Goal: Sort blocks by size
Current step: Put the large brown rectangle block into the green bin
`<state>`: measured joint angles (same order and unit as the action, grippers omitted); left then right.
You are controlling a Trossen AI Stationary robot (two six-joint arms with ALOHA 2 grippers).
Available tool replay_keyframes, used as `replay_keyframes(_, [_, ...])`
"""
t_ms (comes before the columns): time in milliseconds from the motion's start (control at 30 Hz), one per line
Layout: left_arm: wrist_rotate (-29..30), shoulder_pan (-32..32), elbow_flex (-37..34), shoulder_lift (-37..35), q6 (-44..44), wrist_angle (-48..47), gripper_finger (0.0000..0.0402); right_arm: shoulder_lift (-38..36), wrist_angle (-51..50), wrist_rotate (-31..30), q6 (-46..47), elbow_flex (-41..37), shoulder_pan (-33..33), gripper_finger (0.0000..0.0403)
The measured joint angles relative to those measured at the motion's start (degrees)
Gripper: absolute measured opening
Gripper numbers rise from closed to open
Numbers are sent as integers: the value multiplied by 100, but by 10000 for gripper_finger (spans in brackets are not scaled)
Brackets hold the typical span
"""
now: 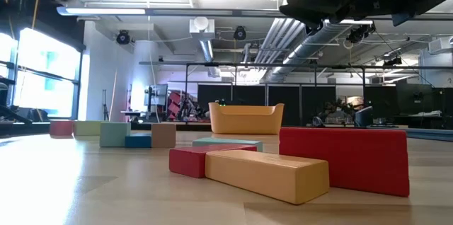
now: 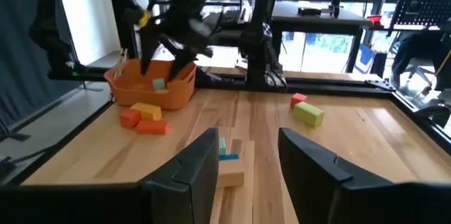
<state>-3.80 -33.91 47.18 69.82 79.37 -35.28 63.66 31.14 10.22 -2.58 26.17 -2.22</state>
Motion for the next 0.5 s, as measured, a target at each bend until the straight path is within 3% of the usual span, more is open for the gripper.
replay_keyframes(67, [745,485,0,6,-1532,65,253,2,-111,0,-26,0,0,142])
replay_keyframes(133, [1992,956,0,50,-3046,147,253,4,-227,-2,-86,0,0,142])
replay_keyframes(233, [4190,1602,-73,125,-4540,682,253,22,-281,-4,-88,0,0,142])
replay_keyframes(300, [4939,2074,-148,160,-5332,1351,253,27,-289,-5,-68,0,0,142])
replay_keyframes(333, [4903,2337,-188,164,-5735,1607,253,26,-286,-6,-37,0,0,142])
replay_keyframes(400, [4234,2913,-244,164,-6103,1825,253,26,-289,-7,-25,0,0,142])
replay_keyframes(500, [3014,3830,-247,216,-5376,1511,253,32,-306,-22,-27,0,0,142])
